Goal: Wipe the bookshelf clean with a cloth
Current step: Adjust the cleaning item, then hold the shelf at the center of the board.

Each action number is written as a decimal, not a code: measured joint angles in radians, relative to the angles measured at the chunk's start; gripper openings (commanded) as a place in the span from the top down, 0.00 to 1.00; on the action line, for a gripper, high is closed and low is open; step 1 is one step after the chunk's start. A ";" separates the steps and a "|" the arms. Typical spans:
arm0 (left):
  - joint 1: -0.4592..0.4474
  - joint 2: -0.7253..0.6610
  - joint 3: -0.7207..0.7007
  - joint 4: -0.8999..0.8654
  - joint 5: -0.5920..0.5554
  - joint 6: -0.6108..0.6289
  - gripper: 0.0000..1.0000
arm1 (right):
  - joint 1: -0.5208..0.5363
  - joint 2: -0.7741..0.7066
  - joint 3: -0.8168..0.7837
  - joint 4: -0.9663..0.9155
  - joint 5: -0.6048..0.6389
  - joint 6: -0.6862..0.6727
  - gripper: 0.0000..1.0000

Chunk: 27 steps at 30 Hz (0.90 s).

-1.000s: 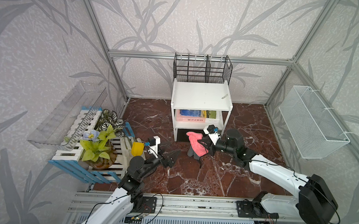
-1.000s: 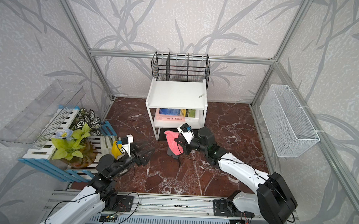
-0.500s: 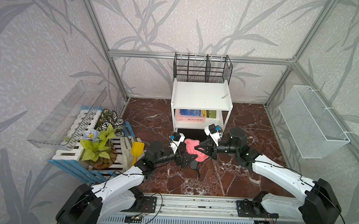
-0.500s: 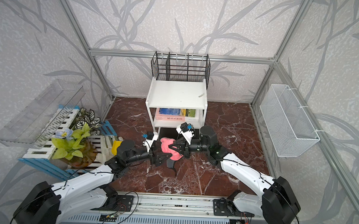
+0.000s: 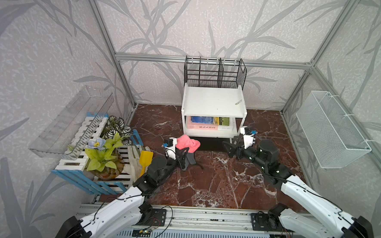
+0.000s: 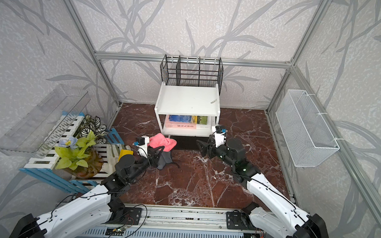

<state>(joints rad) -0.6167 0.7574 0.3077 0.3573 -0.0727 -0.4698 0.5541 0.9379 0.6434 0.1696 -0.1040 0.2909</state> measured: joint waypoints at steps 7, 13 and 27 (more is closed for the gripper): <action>0.013 0.101 0.027 -0.210 -0.227 -0.127 1.00 | -0.124 0.014 -0.039 0.008 0.213 0.015 0.17; 0.123 0.286 0.047 -0.043 -0.126 -0.106 1.00 | -0.173 0.190 0.017 0.077 0.121 -0.086 0.44; 0.211 0.472 0.171 0.146 0.055 -0.032 1.00 | -0.171 0.291 0.138 0.203 -0.021 -0.270 1.00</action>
<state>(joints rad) -0.4057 1.2297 0.4782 0.5034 -0.0177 -0.5022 0.3832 1.2289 0.7818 0.3725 -0.1249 0.0204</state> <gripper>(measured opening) 0.072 0.126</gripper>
